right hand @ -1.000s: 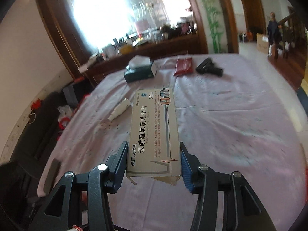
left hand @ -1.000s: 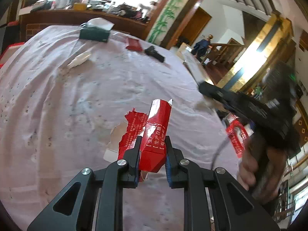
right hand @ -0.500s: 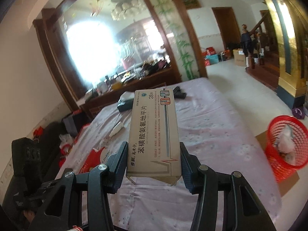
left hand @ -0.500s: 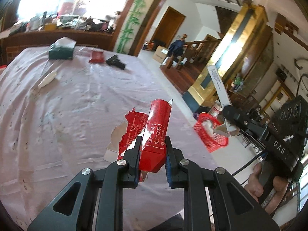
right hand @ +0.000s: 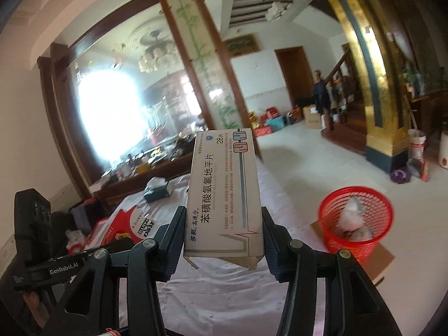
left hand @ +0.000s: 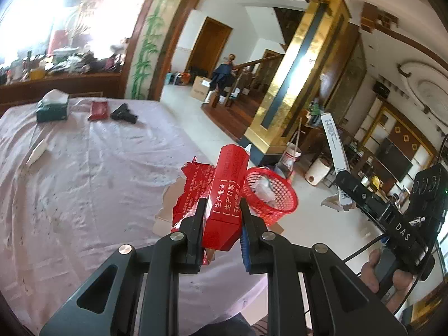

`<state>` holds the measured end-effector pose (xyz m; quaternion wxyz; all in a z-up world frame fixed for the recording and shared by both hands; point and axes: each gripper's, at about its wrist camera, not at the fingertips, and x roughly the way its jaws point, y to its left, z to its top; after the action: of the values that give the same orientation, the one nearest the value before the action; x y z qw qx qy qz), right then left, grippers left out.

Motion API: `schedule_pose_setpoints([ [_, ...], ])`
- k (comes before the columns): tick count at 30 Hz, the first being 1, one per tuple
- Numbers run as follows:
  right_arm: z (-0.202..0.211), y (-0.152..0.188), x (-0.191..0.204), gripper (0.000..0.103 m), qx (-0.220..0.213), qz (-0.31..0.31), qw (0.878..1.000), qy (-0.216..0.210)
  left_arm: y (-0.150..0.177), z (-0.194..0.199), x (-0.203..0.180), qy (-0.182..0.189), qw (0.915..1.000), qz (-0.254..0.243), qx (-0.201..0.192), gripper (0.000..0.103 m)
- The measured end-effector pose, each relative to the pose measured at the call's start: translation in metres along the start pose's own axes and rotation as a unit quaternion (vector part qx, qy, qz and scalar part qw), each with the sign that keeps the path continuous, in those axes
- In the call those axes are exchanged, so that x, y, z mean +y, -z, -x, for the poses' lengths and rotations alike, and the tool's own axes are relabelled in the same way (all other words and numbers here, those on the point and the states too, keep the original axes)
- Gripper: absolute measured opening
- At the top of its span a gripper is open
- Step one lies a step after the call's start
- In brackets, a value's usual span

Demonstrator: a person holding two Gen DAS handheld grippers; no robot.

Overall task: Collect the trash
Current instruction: 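Carry the red wrapper and white medicine box to the red basket and release both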

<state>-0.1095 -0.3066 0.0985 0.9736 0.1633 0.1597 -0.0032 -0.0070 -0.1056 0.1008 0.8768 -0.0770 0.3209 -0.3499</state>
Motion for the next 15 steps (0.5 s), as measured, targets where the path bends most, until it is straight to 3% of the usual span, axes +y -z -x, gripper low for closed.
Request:
schedule_pose_setpoints([
  [15,0.050,-0.013,-0.046,0.055,-0.071,-0.040,0.996,0.046,-0.022,0.002,-0.059,0.043,0.9969,-0.058,-0.031,0.019],
])
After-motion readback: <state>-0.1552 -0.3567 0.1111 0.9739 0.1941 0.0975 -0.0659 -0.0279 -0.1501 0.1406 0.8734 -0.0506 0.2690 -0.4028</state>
